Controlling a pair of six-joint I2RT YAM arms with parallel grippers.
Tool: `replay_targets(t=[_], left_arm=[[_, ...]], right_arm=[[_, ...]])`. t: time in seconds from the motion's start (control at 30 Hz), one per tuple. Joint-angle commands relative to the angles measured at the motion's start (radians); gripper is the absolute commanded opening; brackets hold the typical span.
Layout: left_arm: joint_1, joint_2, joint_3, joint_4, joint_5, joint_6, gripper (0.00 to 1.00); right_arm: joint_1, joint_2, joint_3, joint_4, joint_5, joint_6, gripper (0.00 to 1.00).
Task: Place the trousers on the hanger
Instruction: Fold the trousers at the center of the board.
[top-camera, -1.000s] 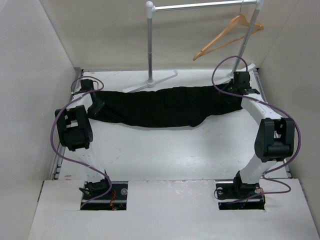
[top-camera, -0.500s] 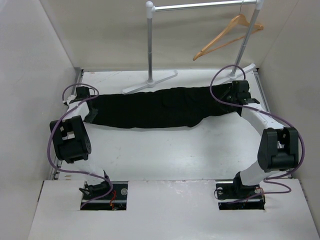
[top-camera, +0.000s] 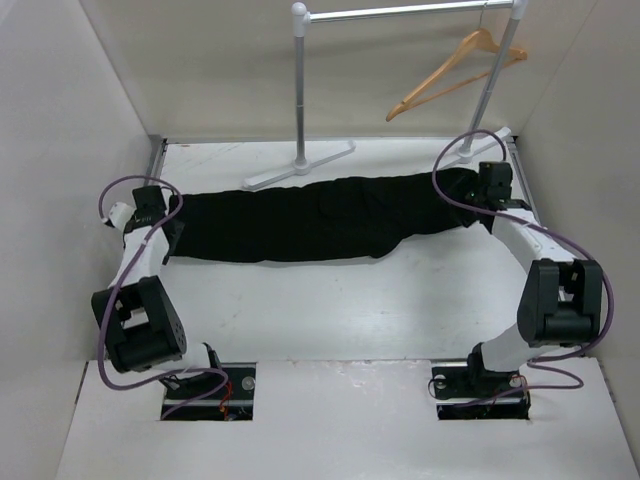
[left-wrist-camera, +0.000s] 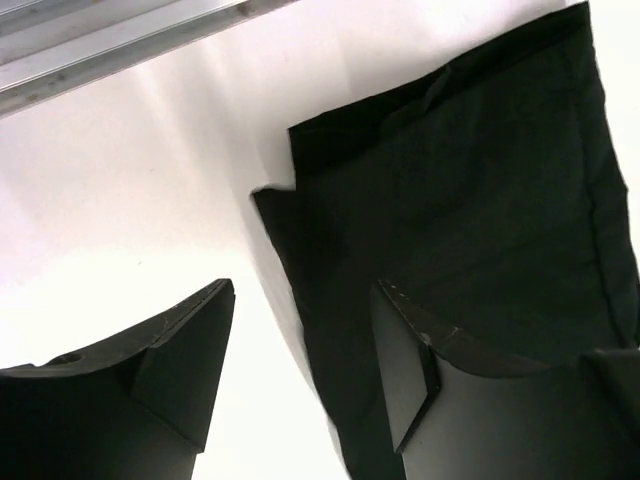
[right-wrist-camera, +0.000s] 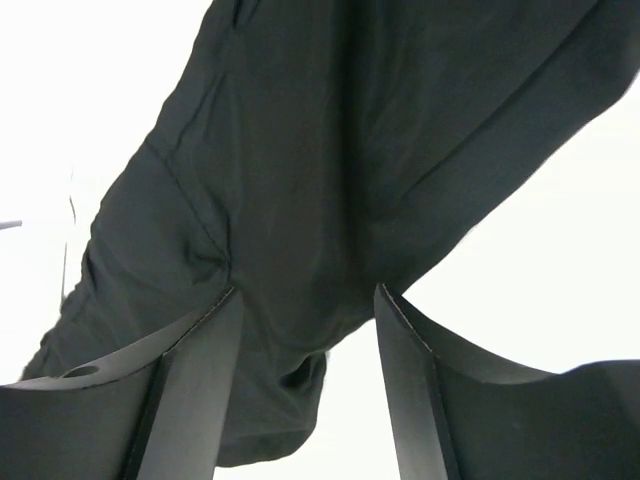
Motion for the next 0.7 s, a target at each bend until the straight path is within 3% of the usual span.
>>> replay_targets(t=[0.0,0.13,0.3,0.67], left_arm=[[0.023,-0.099,-0.064,-0.043,-0.049,-0.063,0.54],[0.057,-0.155,-0.11,-0.037,-0.092,-0.094,0.58],[0.015,-0.124,-0.12,0.07,0.061,-0.091,0.62],[-0.037,0.101,-0.109,0.171,0.165,-0.123,0.66]], right_arm=[[-0.066,-0.004,0.048,0.038,-0.002,0.006,0.62],[-0.141,0.035,0.056,0.042,0.002,0.012,0.63],[-0.213,0.091,0.057,0.05,0.008,0.022,0.64],[-0.293,0.251,0.117,0.057,-0.004,0.038,0.62]])
